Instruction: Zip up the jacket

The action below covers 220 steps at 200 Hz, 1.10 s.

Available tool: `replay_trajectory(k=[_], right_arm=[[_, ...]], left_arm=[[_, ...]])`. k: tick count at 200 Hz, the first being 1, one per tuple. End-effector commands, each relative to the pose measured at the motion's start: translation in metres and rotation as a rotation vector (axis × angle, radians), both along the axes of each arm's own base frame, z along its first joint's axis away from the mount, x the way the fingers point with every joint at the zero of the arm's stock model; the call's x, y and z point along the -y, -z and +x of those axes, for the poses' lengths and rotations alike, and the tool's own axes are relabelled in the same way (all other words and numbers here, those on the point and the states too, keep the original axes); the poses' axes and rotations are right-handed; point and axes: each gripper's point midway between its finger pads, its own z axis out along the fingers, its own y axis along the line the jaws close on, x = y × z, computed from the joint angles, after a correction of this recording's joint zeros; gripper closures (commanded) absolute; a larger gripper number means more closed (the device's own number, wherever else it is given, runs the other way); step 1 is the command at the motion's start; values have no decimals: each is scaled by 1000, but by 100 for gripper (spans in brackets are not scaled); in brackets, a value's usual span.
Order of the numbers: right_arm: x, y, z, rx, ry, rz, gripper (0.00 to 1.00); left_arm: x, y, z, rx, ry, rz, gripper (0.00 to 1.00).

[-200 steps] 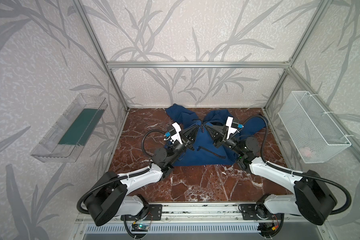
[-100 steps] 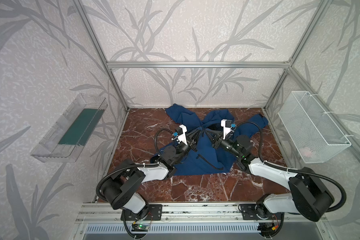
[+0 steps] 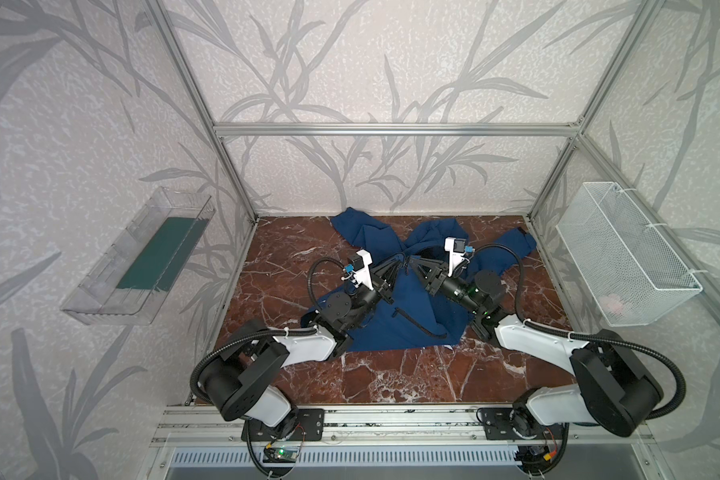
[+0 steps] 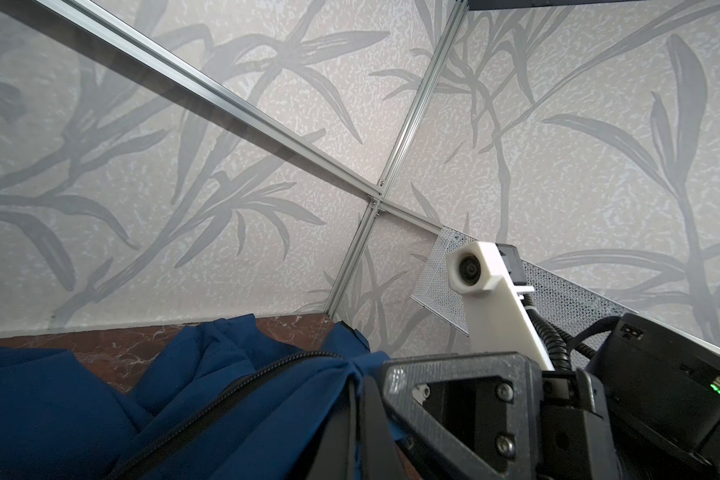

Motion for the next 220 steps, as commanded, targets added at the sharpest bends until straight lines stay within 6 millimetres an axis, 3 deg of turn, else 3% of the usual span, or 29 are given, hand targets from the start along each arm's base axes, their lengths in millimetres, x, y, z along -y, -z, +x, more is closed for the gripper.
replay_trajectory(k=[1, 40, 87, 130, 173, 220], right_arm=[[16, -7, 2, 24, 73, 10, 71], [40, 4, -10, 1, 166, -59, 57], [50, 6, -35, 225, 179, -457, 54], [16, -11, -67, 641, 141, -918, 51], [-14, -33, -86, 850, 141, -1035, 48], [-37, -43, -76, 898, 180, -1100, 47]], left_arm=[[-7, -14, -8, 33, -8, -37, 100], [-13, -19, -13, 37, -14, -53, 100], [-17, -25, -18, 36, -7, -78, 100], [-21, -26, -23, 18, 5, -107, 100], [-25, -32, -29, 21, 7, -126, 100], [-25, -34, -30, 23, 6, -127, 100]])
